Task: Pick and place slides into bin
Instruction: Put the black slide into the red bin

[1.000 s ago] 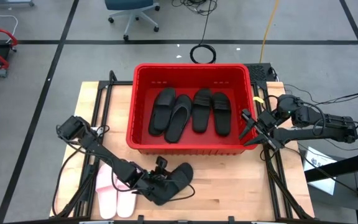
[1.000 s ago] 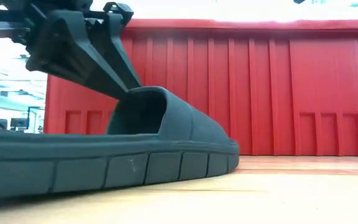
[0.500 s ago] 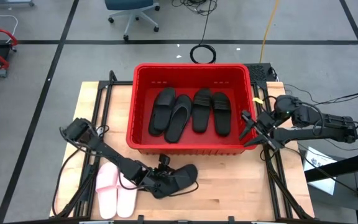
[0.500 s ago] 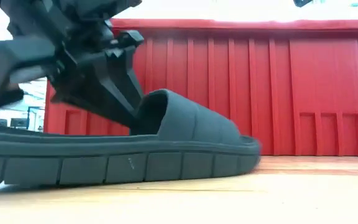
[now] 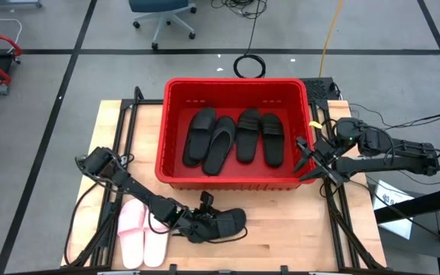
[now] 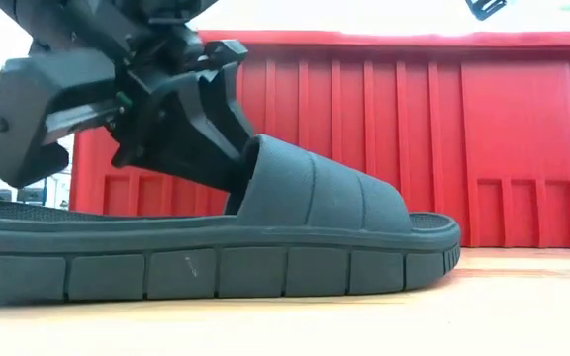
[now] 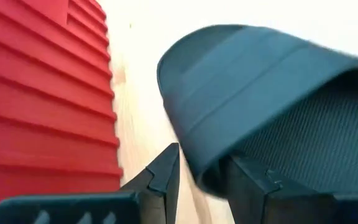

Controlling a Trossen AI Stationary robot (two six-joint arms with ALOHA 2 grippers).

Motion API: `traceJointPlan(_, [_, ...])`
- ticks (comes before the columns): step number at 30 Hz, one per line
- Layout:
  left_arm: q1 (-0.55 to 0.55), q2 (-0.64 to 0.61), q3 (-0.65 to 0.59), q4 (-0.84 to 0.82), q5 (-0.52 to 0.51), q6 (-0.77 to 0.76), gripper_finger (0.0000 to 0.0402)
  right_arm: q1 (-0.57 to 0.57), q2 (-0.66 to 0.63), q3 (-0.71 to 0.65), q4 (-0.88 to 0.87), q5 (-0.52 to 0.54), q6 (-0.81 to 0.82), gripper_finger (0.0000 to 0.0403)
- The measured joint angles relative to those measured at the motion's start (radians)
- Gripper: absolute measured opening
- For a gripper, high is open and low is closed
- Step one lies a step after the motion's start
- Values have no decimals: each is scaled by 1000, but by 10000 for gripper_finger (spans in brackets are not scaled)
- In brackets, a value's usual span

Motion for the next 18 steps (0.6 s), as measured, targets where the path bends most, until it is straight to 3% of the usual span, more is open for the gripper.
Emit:
traceJointPlan(9, [27, 0, 0, 30, 21, -7, 102, 0, 0, 0, 0, 0, 0, 130])
traceJointPlan(18, [81, -2, 0, 33, 108, -56, 8, 0, 0, 0, -1, 6, 0, 130])
